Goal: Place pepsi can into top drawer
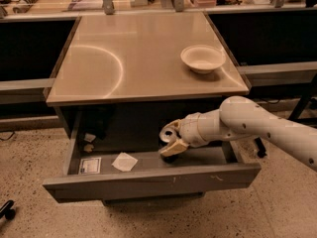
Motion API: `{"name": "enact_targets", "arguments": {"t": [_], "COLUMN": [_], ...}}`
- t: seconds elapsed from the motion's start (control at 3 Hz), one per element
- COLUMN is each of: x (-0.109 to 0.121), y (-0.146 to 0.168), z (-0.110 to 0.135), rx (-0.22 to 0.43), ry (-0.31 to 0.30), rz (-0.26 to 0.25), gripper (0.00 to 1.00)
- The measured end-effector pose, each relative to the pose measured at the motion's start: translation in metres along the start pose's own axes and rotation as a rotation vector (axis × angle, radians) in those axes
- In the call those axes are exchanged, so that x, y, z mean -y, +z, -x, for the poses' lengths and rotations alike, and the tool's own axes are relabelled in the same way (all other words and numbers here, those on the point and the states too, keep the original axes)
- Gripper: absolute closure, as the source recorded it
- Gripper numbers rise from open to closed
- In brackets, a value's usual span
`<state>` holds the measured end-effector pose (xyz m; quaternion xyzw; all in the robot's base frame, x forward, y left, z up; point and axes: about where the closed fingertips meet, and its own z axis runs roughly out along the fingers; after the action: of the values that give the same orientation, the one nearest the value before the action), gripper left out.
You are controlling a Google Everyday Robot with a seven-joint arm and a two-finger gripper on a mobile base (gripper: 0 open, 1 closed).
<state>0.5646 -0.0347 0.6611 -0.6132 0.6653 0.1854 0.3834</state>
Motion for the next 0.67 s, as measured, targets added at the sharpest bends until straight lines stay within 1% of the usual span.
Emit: {"name": "enact_targets", "arguments": {"t": [0.67], "x": [0.0000], "y": [0.0001], "z": [0.0000], "rx": [0.000], "ry": [0.000], "rz": [0.000], "gripper": [0.34]}}
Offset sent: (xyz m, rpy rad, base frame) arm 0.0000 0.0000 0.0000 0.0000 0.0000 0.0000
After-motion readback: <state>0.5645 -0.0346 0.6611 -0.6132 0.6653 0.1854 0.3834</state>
